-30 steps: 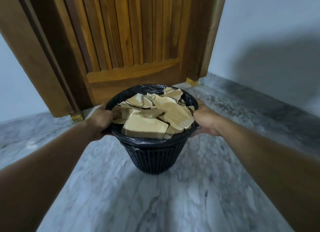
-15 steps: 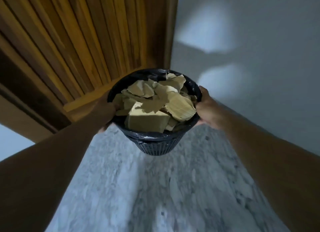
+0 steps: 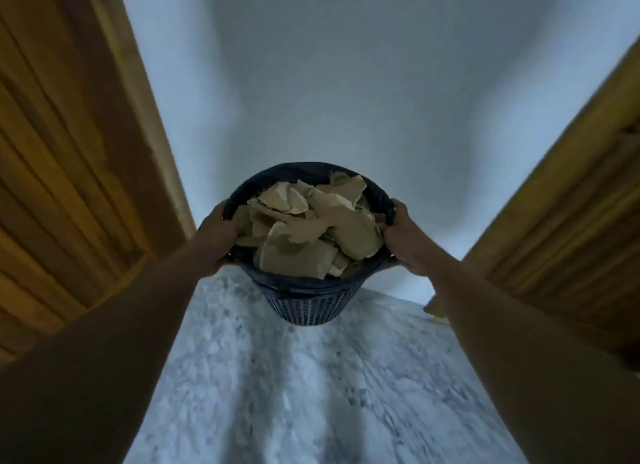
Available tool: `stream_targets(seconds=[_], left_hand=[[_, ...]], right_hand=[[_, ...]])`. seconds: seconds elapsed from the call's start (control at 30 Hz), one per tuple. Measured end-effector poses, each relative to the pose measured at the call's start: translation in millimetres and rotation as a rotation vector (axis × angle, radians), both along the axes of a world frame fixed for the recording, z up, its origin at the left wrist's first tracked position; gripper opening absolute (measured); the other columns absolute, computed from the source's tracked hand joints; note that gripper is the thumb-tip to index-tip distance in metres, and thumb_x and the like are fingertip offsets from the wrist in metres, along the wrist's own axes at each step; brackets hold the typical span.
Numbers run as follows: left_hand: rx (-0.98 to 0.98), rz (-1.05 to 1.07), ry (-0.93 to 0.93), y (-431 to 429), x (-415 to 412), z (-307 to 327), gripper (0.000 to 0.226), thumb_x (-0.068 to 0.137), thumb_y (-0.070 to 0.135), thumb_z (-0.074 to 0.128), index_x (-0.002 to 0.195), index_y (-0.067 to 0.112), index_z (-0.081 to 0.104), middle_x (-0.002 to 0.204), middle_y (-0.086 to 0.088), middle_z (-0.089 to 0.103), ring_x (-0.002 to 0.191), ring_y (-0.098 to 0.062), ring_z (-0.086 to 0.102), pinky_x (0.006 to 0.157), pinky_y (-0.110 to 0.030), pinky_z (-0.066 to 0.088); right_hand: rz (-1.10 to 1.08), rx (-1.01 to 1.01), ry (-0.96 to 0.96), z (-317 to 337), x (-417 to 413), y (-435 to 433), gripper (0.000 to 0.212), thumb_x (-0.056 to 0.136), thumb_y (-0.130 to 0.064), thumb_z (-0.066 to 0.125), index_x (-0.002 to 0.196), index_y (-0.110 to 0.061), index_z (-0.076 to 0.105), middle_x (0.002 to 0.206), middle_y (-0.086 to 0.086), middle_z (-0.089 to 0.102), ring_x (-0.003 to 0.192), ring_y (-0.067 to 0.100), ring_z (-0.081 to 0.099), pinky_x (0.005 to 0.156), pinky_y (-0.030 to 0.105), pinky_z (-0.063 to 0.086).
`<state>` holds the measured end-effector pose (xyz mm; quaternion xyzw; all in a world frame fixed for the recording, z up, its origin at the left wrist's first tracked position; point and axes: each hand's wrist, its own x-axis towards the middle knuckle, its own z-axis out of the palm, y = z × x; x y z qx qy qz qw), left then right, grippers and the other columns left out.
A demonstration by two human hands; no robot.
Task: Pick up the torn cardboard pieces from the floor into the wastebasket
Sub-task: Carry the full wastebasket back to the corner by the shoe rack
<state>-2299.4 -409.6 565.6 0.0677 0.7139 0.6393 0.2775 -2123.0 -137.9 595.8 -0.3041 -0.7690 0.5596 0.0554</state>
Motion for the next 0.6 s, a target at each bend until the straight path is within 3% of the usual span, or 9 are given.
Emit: stream_targets(seconds=[0.13,0.23,0.27,0.33,0.4,0.47,0.53,0.6], left_hand=[[0.035,-0.260,0.087,79.4,34.8,75.7,0.049,0.089,0.002,0.058,0.124,0.036,0.057,0.112,-0.004,0.069,0.098,-0.035,0.068,0.069,-0.053,0.062],[0.012,-0.380,0.092,130.2,60.5,100.3,0.050,0.097,0.012,0.054,0.134,0.045,0.048,0.119,0.003,0.065,0.101,-0.029,0.065,0.066,-0.042,0.059],[0.015,-0.422,0.089,148.5,70.2,107.6,0.051,0.097,0.012,0.053,0.134,0.047,0.048,0.121,0.003,0.065,0.103,-0.030,0.065,0.069,-0.044,0.060],[0.090,-0.517,0.081,185.3,98.7,121.2,0.046,0.093,0.012,0.055,0.130,0.041,0.054,0.119,-0.002,0.067,0.105,-0.036,0.065,0.073,-0.047,0.060],[0.176,-0.556,0.000,223.9,135.9,131.8,0.038,0.098,0.012,0.050,0.129,0.031,0.059,0.119,-0.007,0.070,0.108,-0.034,0.067,0.070,-0.040,0.059],[0.162,-0.610,-0.045,263.6,179.5,140.1,0.036,0.105,0.015,0.038,0.130,0.032,0.058,0.120,-0.007,0.071,0.107,-0.031,0.068,0.067,-0.039,0.059],[0.132,-0.703,-0.029,305.0,226.5,146.6,0.034,0.107,0.021,0.034,0.125,0.037,0.058,0.118,-0.004,0.071,0.107,-0.031,0.068,0.074,-0.050,0.060],[0.091,-0.804,0.001,344.1,277.3,151.1,0.031,0.108,0.026,0.033,0.122,0.040,0.057,0.118,-0.004,0.070,0.107,-0.033,0.067,0.081,-0.058,0.058]], right_hand=[[-0.244,0.055,0.049,51.0,71.2,36.9,0.048,0.107,-0.019,0.036,0.150,-0.035,0.023,0.127,0.002,0.051,0.083,0.021,0.066,0.055,0.039,0.062],[-0.442,0.053,0.115,76.3,130.7,58.7,0.044,0.108,-0.021,0.039,0.149,-0.035,0.030,0.133,0.005,0.052,0.087,0.031,0.069,0.055,0.041,0.061],[-0.498,0.052,0.143,81.6,151.0,65.9,0.044,0.108,-0.022,0.039,0.148,-0.037,0.031,0.135,0.005,0.053,0.094,0.036,0.068,0.059,0.045,0.062],[-0.582,0.098,0.192,91.4,196.4,76.8,0.047,0.107,-0.021,0.041,0.149,-0.039,0.032,0.141,0.005,0.052,0.115,0.036,0.061,0.082,0.055,0.060],[-0.667,0.154,0.228,99.3,247.1,83.0,0.049,0.105,-0.018,0.042,0.150,-0.036,0.035,0.144,0.005,0.052,0.127,0.032,0.053,0.101,0.059,0.049],[-0.786,0.181,0.244,103.2,301.0,89.2,0.045,0.106,-0.019,0.043,0.148,-0.034,0.040,0.139,0.002,0.056,0.127,0.029,0.052,0.104,0.057,0.047],[-0.913,0.189,0.246,105.9,357.8,96.3,0.040,0.106,-0.021,0.044,0.144,-0.035,0.043,0.131,-0.003,0.059,0.123,0.026,0.054,0.103,0.051,0.049],[-1.010,0.215,0.250,105.5,416.3,102.8,0.043,0.106,-0.025,0.045,0.147,-0.037,0.042,0.136,-0.002,0.057,0.126,0.025,0.053,0.105,0.049,0.048]])
